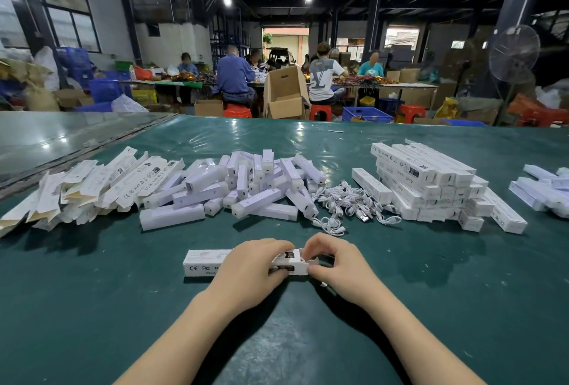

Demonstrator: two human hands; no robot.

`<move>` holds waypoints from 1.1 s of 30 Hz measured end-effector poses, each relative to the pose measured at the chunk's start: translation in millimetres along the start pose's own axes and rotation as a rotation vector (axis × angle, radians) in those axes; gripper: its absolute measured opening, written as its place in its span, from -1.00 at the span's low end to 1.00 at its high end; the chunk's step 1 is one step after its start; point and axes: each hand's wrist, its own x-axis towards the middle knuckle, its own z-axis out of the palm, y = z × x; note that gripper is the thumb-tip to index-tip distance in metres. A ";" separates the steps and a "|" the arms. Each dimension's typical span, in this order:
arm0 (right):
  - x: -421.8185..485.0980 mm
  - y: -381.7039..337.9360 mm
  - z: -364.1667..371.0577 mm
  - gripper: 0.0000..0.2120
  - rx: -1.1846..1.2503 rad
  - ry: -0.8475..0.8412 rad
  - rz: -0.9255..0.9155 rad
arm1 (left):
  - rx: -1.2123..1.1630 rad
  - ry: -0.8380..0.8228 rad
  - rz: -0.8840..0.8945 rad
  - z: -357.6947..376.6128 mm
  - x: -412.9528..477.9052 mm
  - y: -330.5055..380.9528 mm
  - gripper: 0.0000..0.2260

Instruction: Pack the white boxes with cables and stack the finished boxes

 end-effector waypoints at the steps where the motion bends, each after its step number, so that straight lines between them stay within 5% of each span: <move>1: 0.6 0.7 0.0 -0.67 -0.006 0.018 0.013 | 0.010 0.009 -0.004 -0.3 0.0 -0.1 -0.66; 23: -0.5 -6.4 -2.1 -0.73 -0.011 -0.180 0.041 | -0.019 0.005 -0.069 -4.0 0.0 -0.3 -0.72; 28: 1.9 -3.2 6.8 -0.80 -0.134 0.098 0.080 | -0.013 0.021 -0.011 2.5 2.5 5.8 -0.64; 33: 4.9 0.7 6.9 -0.63 -0.145 0.116 0.127 | -0.055 -0.004 0.018 0.2 3.1 3.3 -0.67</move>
